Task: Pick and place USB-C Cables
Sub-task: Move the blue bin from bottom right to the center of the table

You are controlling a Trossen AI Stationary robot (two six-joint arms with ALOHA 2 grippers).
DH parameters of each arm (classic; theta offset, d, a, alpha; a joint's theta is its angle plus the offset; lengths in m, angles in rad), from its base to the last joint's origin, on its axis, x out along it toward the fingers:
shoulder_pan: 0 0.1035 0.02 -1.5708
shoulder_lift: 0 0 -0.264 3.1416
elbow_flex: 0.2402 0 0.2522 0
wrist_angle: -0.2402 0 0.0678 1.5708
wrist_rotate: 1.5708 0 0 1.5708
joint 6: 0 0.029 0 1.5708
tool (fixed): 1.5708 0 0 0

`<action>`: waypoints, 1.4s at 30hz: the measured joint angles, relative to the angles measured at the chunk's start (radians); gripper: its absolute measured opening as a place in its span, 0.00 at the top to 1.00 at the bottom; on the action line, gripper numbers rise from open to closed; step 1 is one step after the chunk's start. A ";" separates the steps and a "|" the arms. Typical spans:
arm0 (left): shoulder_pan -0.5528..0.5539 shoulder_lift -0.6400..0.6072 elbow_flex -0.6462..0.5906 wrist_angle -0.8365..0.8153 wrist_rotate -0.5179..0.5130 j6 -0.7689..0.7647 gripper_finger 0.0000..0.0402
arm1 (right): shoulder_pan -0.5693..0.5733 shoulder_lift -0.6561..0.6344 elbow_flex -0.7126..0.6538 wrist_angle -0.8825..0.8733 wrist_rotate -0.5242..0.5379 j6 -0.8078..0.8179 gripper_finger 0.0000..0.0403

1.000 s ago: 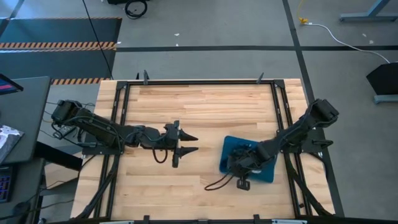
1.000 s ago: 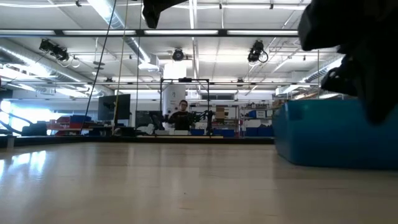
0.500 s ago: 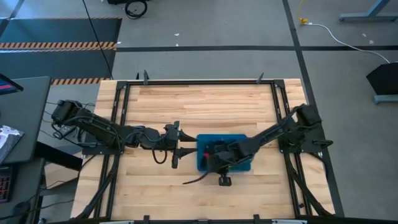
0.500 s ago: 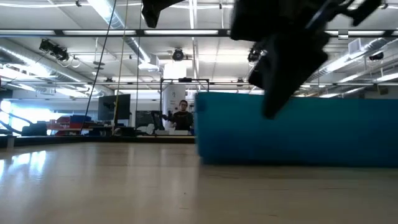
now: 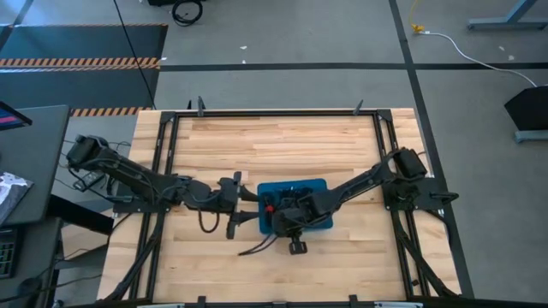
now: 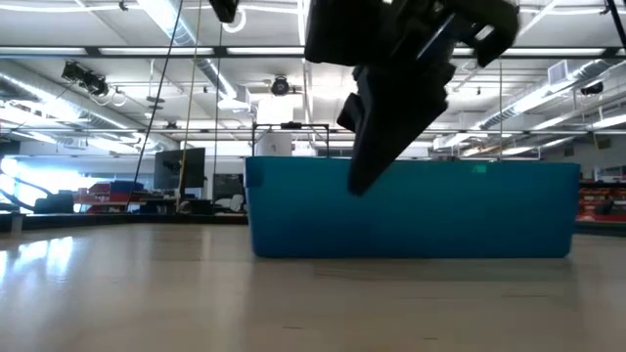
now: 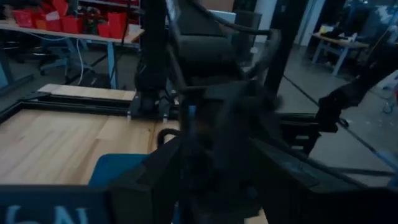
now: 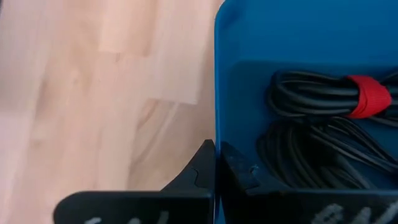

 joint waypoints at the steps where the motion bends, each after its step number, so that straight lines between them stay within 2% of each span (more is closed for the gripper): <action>1: -0.009 -0.016 0.000 -0.012 -0.010 0.002 0.53 | -0.007 0.000 0.000 0.001 0.007 -0.007 0.98; 6: -0.065 -0.069 0.000 -0.052 -0.063 0.065 0.57 | -0.050 0.002 0.000 0.010 0.058 -0.042 0.98; 14: -0.144 -0.073 0.000 -0.050 -0.078 0.187 0.60 | -0.127 0.002 0.000 0.027 0.047 -0.100 0.99; 29: -0.143 -0.073 0.000 -0.008 -0.079 0.190 0.60 | -0.226 0.005 -0.002 0.084 -0.012 -0.201 0.99; 42: -0.140 -0.073 0.000 0.006 -0.079 0.187 0.60 | -0.235 0.006 -0.003 0.121 -0.038 -0.186 0.99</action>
